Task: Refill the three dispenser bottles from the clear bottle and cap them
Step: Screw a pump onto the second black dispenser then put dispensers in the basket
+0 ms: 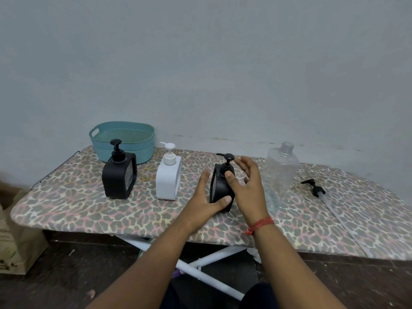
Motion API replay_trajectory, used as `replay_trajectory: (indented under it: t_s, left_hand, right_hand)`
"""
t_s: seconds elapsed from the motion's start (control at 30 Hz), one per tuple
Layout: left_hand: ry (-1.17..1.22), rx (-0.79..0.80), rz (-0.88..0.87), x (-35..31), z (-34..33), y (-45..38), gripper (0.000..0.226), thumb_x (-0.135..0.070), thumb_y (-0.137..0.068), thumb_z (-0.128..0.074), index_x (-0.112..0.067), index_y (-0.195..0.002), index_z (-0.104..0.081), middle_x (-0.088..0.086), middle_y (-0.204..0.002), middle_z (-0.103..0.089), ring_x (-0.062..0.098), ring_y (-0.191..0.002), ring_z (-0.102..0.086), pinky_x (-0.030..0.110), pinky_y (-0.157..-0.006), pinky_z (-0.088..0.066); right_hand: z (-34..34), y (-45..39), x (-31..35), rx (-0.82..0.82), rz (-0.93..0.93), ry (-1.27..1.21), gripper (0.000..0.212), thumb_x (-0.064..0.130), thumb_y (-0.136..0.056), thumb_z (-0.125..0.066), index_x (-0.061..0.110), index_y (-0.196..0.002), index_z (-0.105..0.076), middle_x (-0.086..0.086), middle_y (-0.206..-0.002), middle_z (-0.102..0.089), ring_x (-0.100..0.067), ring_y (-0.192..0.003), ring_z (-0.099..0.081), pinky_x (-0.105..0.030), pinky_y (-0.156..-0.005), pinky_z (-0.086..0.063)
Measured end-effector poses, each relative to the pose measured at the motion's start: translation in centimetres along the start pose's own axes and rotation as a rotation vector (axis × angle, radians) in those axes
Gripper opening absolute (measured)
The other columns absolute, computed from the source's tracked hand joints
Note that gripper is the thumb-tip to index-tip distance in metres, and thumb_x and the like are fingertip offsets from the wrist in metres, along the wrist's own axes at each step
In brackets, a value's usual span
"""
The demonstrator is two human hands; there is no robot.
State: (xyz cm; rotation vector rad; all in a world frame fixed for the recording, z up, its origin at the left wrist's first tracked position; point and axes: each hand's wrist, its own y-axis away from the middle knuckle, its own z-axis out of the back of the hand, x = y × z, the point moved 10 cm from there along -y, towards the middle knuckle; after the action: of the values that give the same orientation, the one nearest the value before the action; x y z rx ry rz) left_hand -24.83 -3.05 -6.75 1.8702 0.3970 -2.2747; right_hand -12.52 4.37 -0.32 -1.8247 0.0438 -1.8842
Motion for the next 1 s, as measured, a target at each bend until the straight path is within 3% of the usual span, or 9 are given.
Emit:
replay_trajectory:
  t_s: [0.07,0.13,0.27,0.43,0.5,0.6,0.73,0.9,1.0]
  left_hand:
    - [-0.003,-0.023,0.003,-0.1,0.3,1.3,0.113,-0.072,-0.074,-0.072,-0.048,-0.161,-0.004,-0.036,-0.156,-0.02,-0.008,-0.142,-0.026,0.029,-0.12,-0.029]
    - [-0.006,-0.047,-0.021,-0.4,0.6,2.9,0.105,-0.074,-0.076,-0.065,-0.049,-0.16,-0.008,-0.029,-0.165,-0.015,-0.003,-0.151,-0.017,0.039,-0.126,-0.022]
    - [0.015,-0.108,-0.106,-1.4,2.1,6.4,0.085,-0.072,-0.08,-0.059,-0.054,-0.153,-0.02,-0.028,-0.165,-0.022,-0.009,-0.15,-0.019,0.034,-0.127,-0.02]
    - [0.141,-0.271,-0.191,-3.2,7.1,10.1,0.058,-0.041,-0.093,-0.061,-0.044,-0.146,-0.04,-0.016,-0.159,-0.042,-0.003,-0.145,-0.038,0.034,-0.123,-0.032]
    - [0.145,-0.372,-0.232,-4.0,10.0,11.5,0.051,-0.036,-0.093,-0.06,-0.045,-0.142,-0.045,-0.015,-0.153,-0.049,-0.002,-0.141,-0.045,0.029,-0.118,-0.037]
    - [0.127,-0.514,-0.282,-5.0,14.5,13.5,0.043,-0.029,-0.099,-0.059,-0.046,-0.137,-0.05,-0.018,-0.146,-0.056,-0.004,-0.135,-0.051,0.015,-0.108,-0.043]
    - [0.113,-0.676,-0.267,-5.0,19.7,14.4,0.042,-0.017,-0.103,-0.06,-0.037,-0.139,-0.054,-0.019,-0.14,-0.059,-0.005,-0.13,-0.054,0.015,-0.107,-0.044]
    - [0.138,-0.737,-0.102,-3.2,24.4,12.4,0.054,-0.02,-0.102,-0.061,-0.026,-0.153,-0.044,-0.014,-0.15,-0.053,0.002,-0.139,-0.047,0.023,-0.111,-0.036]
    - [0.101,-0.705,-0.01,-2.2,25.8,10.8,0.058,-0.025,-0.102,-0.06,-0.026,-0.157,-0.039,-0.011,-0.157,-0.045,0.006,-0.143,-0.041,0.025,-0.11,-0.032]
  right_hand:
    - [0.3,1.1,1.0,-0.05,0.034,-0.002,0.049,0.024,-0.093,-0.069,0.03,-0.136,-0.048,0.022,-0.136,-0.056,0.006,-0.131,-0.046,-0.006,-0.101,-0.034]
    - [0.5,2.5,2.2,-0.132,0.08,-0.014,0.043,0.02,-0.093,-0.067,0.032,-0.132,-0.051,0.019,-0.135,-0.056,0.003,-0.13,-0.047,-0.015,-0.106,-0.034]
    - [-1.5,6.0,4.7,-0.175,0.175,-0.045,0.041,0.016,-0.096,-0.062,0.033,-0.131,-0.054,0.021,-0.134,-0.056,0.001,-0.13,-0.049,-0.021,-0.106,-0.039]
    - [-6.5,8.6,6.2,-0.059,0.187,-0.055,0.041,0.019,-0.098,-0.06,0.03,-0.137,-0.051,0.017,-0.142,-0.052,0.002,-0.135,-0.044,-0.021,-0.111,-0.036]
    - [-8.8,9.3,6.8,-0.001,0.196,-0.053,0.041,0.018,-0.099,-0.059,0.029,-0.138,-0.051,0.017,-0.141,-0.053,0.003,-0.133,-0.046,-0.015,-0.109,-0.035]
    - [-13.2,10.2,7.0,0.124,0.132,-0.064,0.041,0.023,-0.101,-0.057,0.029,-0.14,-0.048,0.014,-0.141,-0.053,0.002,-0.132,-0.047,-0.022,-0.11,-0.038]
    - [-19.0,10.3,6.4,0.282,-0.02,-0.057,0.041,0.029,-0.102,-0.054,0.036,-0.141,-0.043,0.007,-0.146,-0.048,-0.005,-0.136,-0.045,-0.03,-0.114,-0.038]
    - [-24.0,8.6,6.1,0.381,-0.139,-0.015,0.05,0.029,-0.104,-0.049,0.023,-0.151,-0.035,0.005,-0.153,-0.042,-0.003,-0.133,-0.041,-0.026,-0.111,-0.034]
    - [-25.7,7.2,5.9,0.392,-0.173,0.043,0.048,0.03,-0.104,-0.048,0.021,-0.15,-0.038,0.012,-0.137,-0.047,-0.006,-0.126,-0.047,-0.02,-0.102,-0.037]
